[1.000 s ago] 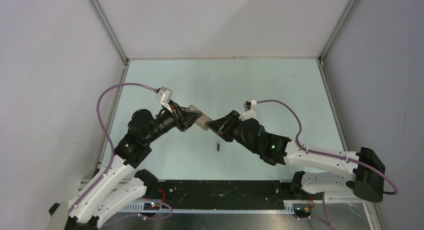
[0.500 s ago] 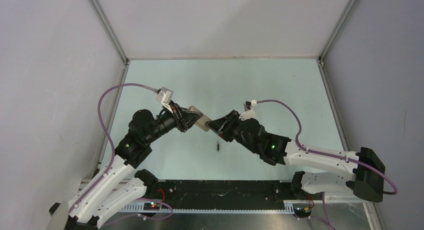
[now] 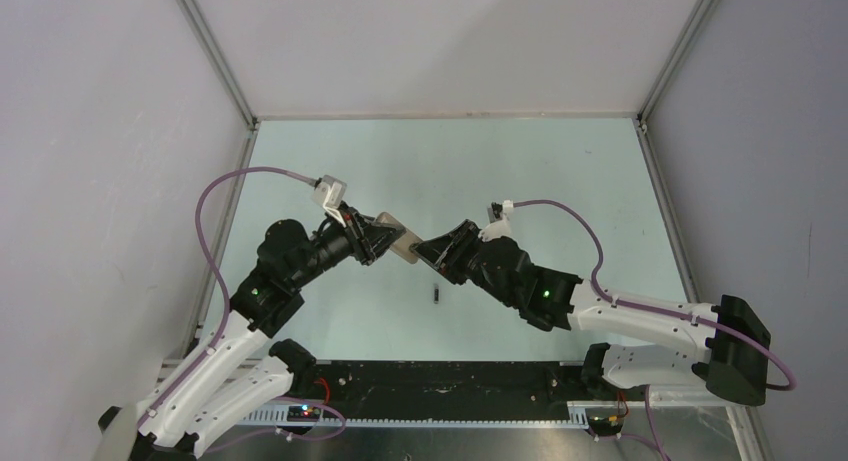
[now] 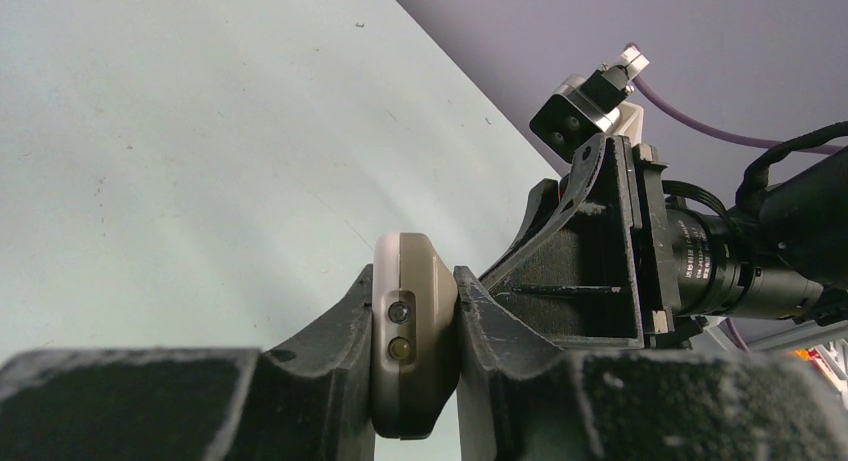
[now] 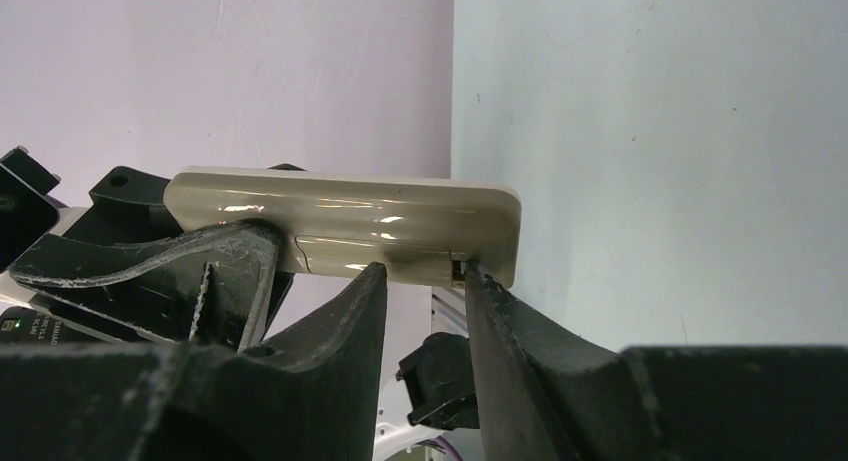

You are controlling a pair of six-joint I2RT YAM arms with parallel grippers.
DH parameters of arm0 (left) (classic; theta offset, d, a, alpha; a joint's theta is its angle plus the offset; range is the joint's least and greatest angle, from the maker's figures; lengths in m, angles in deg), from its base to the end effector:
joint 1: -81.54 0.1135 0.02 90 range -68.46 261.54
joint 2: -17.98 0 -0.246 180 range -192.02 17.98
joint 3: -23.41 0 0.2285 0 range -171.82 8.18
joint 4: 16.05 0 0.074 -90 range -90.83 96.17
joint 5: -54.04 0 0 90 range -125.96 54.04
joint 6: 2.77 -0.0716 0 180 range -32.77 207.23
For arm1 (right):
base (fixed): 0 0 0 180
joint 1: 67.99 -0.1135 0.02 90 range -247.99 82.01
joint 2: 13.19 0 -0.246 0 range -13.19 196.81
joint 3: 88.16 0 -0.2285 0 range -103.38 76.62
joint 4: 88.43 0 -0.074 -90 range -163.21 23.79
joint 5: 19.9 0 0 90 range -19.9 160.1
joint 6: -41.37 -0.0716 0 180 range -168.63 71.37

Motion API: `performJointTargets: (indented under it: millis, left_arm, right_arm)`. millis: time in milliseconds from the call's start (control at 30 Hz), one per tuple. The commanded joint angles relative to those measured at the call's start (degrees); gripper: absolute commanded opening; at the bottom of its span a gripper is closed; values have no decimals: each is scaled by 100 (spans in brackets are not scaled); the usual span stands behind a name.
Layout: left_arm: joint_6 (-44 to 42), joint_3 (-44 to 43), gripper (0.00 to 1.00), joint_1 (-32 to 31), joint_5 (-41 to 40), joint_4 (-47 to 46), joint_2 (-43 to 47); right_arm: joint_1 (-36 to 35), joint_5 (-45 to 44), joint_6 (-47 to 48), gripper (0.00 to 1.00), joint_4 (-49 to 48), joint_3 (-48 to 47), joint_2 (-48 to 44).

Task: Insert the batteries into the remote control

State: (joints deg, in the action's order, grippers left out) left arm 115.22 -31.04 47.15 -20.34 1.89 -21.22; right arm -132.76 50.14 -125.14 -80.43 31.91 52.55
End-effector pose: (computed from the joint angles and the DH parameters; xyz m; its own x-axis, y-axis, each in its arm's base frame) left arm 0.1481 -0.1247 0.3224 -0.3937 -0.2783 -0.8761 0.6581 0.5801 -0.4800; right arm 0.1429 0.2460 0.2809 -0.7131 0.6308 -0.3058 -0.0664 0.3734 0.9253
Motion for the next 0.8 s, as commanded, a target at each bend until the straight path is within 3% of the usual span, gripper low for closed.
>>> performJointTargets:
  millis: [0,767]
  left_arm:
    - [73,-96,0,-59,224,-313,88]
    - [160,-130,0,-57,387,-391,174]
  right_arm:
    - [66,-36,-31,40,49,-240,17]
    - [190,251,-267,41,129,-240,184]
